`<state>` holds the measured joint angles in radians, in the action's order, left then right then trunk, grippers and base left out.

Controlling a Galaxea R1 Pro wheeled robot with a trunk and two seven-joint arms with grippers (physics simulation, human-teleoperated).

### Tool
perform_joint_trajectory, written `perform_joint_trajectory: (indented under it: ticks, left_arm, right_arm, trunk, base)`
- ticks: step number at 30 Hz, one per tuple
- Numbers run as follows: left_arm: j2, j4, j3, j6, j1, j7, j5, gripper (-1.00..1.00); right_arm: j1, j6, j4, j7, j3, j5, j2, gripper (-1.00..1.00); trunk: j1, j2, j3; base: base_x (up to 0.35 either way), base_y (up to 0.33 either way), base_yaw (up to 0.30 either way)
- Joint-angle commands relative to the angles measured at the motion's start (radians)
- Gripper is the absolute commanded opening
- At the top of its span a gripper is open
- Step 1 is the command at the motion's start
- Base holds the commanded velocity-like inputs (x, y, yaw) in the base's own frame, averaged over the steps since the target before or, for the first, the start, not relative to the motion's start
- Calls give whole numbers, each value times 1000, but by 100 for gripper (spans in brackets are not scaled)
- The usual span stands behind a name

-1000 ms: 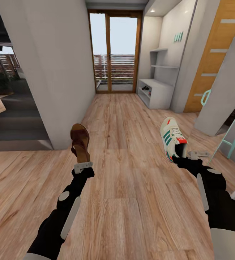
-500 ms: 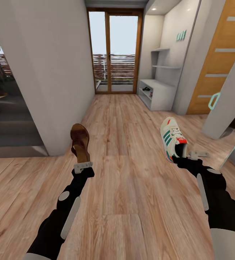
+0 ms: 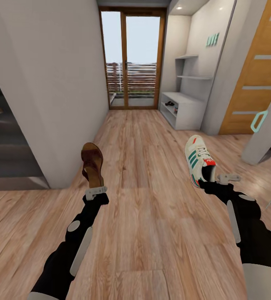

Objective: Pick up the two gym shoes and the two sandals from the corridor floor and place them onto the hallstand (shoe rack) in the corridor, making sure they are on the rack and not on the floor. Arrange them so the two gym shoes are next to each other and the two sandals are next to each other.

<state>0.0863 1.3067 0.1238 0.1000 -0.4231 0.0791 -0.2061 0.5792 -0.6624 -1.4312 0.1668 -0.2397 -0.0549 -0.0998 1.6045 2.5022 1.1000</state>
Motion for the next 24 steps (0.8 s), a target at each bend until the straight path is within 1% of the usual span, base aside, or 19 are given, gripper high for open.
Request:
perform_joint_trajectory:
  ticks: [1,10,11,12,15,18,19,20,21,22,24]
  left_arm:
    - [0,2,2,6,0,7,-6,-100]
    - [-1,2,1,10,-1,7,-6,-100]
    - [-1,7,2,19,-1,7,-5,-100]
    - [-2,29,3,61,-1,6,-5,-100]
    - [-3,50,18,120,-1,5,-3,-100]
    - [-5,56,24,136,-1,5,-2,-100]
    - [-7,57,26,139,-1,4,-1,-100]
    - [-9,58,26,141,-1,4,0,-100]
    - [-10,58,26,141,-1,4,1,-100]
    - [-11,58,26,142,-1,4,3,-100]
    - [-16,57,26,142,-1,4,4,-100]
  right_arm:
    - [1,-5,-1,6,-1,-5,0,-100]
    - [1,-5,-2,6,-2,-5,0,-100]
    - [1,-5,-3,6,-2,-6,-1,-100]
    - [1,-5,-5,6,-2,-6,-1,-100]
    - [1,-5,-6,6,0,-7,-1,-100]
    - [1,-4,-6,6,10,-7,0,-100]
    - [1,-4,-7,6,37,-6,0,-100]
    - [1,-3,-7,6,72,-6,0,-100]
    - [1,-3,-7,6,93,-5,0,-100]
    - [1,-3,-7,6,108,-4,0,-100]
    - [1,-3,-6,6,123,-4,0,-100]
  trunk:
    - [0,0,1]
    - [0,0,1]
    - [0,0,1]
    - [0,0,1]
    - [0,0,1]
    - [0,0,1]
    - [0,0,1]
    - [0,0,1]
    - [0,0,1]
    - [0,0,1]
    - [0,0,1]
  base:
    - [346,0,0]
    - [346,0,0]
    - [346,0,0]
    - [346,0,0]
    - [346,0,0]
    - [346,0,0]
    - [346,0,0]
    - [346,0,0]
    - [346,0,0]
    - [346,0,0]
    - [346,0,0]
